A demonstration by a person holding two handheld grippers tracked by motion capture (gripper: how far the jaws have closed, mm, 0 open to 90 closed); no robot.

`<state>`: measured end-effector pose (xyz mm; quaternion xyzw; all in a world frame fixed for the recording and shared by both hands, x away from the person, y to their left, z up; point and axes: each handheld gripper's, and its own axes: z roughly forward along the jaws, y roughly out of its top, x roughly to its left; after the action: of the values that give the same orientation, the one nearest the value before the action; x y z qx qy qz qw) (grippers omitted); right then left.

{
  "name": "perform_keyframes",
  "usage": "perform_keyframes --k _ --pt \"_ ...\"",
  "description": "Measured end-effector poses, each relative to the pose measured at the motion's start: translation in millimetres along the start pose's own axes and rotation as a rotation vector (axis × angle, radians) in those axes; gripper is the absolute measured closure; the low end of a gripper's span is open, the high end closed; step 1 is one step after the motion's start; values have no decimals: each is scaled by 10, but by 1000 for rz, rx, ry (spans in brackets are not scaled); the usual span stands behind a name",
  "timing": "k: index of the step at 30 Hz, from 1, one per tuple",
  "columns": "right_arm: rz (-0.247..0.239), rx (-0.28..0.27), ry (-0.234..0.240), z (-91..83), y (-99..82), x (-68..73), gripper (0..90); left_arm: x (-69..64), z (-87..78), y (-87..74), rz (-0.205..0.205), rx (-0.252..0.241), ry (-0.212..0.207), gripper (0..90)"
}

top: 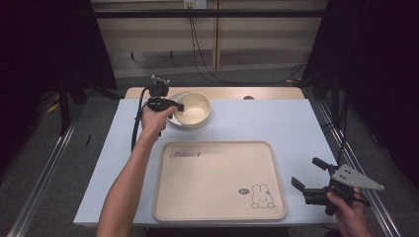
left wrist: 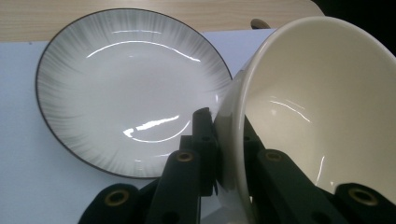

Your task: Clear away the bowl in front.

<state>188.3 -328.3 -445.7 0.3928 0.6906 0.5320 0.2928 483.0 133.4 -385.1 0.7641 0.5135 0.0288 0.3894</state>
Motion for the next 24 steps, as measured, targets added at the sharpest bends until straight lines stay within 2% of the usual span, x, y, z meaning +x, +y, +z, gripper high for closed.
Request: perform_keyframes --k 2,5,6,7,11,12,13,19,20,21,24 --pt "-4 1 0 1 0 -4 0 -39 25 -4 -4 -3 -13 836" --pt "-1 0 0 1 1 -1 0 -82 48 -12 15 13 -32 837" --pt "1 -1 0 1 0 0 0 -116 64 -17 0 1 -30 837" --pt "-3 2 0 1 0 -3 0 -122 60 -19 27 20 -30 837" --pt "-4 1 1 3 0 -4 0 -199 79 -35 40 22 -45 837" --pt "-5 0 1 4 1 -4 1 -221 85 -38 31 18 -54 836" --pt "-5 1 0 4 2 -5 1 -238 82 -42 51 24 -53 837" --pt "2 5 -8 14 -4 9 0 -362 114 -78 77 39 -74 837" --pt "-1 2 -12 15 -4 5 0 -383 126 -84 89 45 -88 837" --pt "0 1 -10 16 -4 7 0 -416 144 -92 75 39 -93 836" --pt "2 2 -9 15 -3 9 1 -475 183 -104 83 47 -106 836"
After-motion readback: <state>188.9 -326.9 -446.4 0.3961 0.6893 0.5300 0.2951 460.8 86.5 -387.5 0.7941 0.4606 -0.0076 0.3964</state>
